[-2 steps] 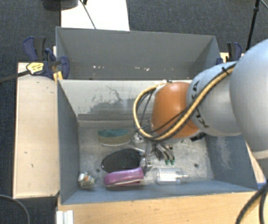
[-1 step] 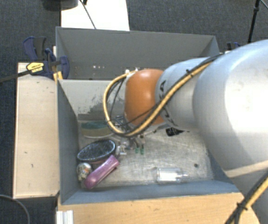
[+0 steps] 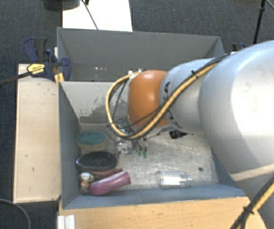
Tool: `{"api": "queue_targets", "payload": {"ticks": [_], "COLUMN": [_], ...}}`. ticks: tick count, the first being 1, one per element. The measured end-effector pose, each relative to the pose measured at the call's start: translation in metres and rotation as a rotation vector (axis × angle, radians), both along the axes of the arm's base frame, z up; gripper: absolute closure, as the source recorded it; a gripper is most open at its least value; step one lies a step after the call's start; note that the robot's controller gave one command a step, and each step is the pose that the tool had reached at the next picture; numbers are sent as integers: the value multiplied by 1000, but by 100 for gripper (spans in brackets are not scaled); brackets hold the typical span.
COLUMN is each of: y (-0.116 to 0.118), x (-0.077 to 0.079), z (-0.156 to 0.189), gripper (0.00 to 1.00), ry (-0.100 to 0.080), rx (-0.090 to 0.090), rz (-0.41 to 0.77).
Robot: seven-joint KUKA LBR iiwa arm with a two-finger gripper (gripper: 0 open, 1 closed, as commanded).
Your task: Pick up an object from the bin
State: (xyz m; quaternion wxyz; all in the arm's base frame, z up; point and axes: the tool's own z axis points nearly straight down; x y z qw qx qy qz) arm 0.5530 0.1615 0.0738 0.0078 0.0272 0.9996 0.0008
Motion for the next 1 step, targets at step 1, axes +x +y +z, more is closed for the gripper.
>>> {"api": "queue_targets", "payload": {"ticks": [1], "y": [0], "x": [2], "z": [30], "gripper": [100], "ry": [8], "rx": [0], "rz": [3]}}
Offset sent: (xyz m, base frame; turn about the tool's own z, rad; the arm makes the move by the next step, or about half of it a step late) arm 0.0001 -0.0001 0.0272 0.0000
